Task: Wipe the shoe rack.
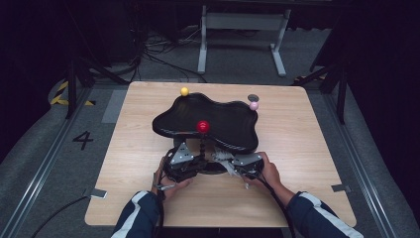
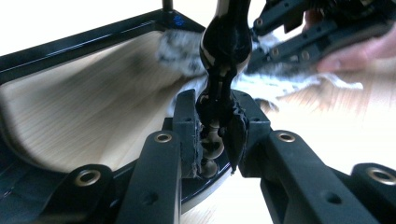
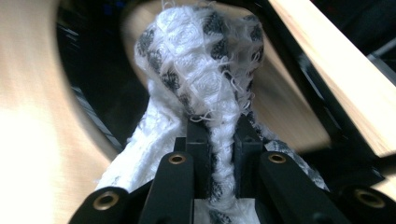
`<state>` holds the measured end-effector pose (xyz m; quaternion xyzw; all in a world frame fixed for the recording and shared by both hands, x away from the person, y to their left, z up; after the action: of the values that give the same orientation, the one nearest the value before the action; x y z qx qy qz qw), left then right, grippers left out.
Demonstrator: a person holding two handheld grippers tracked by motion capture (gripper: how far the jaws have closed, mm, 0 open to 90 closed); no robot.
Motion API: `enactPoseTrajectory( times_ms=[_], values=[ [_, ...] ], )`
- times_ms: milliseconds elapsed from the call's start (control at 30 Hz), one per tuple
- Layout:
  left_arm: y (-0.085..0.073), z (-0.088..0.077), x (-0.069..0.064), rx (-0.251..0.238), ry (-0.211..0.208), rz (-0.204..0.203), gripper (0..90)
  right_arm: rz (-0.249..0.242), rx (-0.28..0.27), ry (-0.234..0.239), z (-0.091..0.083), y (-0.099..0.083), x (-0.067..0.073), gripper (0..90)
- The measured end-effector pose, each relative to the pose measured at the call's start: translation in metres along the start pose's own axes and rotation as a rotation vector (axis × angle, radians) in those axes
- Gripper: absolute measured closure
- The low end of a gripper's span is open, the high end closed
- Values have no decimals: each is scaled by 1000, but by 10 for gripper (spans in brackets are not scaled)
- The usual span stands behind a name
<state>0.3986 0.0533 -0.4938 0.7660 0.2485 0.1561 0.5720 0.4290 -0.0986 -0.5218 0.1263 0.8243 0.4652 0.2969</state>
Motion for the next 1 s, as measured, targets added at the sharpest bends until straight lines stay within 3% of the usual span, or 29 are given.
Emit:
enactPoseTrajectory(
  times_ms=[100, 200, 300, 333, 433, 567, 667, 733, 833, 867, 933, 967, 1000],
  values=[
    [1, 4, -4, -2, -7, 1, 743, -41, -18, 33, 1, 6, 9, 807],
    [0, 6, -7, 0, -11, -1, 742, -62, -16, 22, 1, 8, 12, 808],
    [1, 8, -8, 2, -21, 9, 742, -32, -23, 25, -1, 8, 14, 808],
    [1, 9, -8, -4, -30, 15, 742, 4, -46, 34, -3, 10, 18, 808],
    [2, 12, -9, -6, -42, 12, 742, -36, -42, 22, -5, 14, 23, 809],
    [2, 16, -12, -1, -32, 33, 743, -25, -39, 26, -9, 13, 23, 808],
    [3, 19, -14, -5, -35, 33, 744, -63, -24, 19, -13, 10, 18, 808],
    [4, 21, -13, -14, -36, 40, 744, -103, -4, -17, -17, 1, 8, 808],
    [4, 24, -13, -15, -28, 27, 744, -86, 22, -44, -19, -12, -9, 808],
    [4, 25, -13, -17, -28, 28, 745, -50, 27, -62, -20, -16, -16, 808],
    [5, 26, -14, -16, -28, 27, 745, -55, 36, -77, -21, -18, -21, 808],
    [5, 26, -14, -15, -26, 23, 745, -96, 56, -65, -23, -21, -26, 808],
    [5, 26, -14, -14, -27, 21, 745, -56, 46, -85, -22, -20, -26, 809]
  ],
)
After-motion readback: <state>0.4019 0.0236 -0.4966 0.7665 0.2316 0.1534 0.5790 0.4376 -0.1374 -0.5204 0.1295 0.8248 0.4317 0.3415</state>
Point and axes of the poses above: each handheld gripper's, and its own axes: z roughly forward along the jaws, y roughly out of its top, x roughly to its left, the point moved 8 cm from there along z, roughly forward along the jaws, and after that the axes turned 14 degrees about -x, right-handed, at the moved point
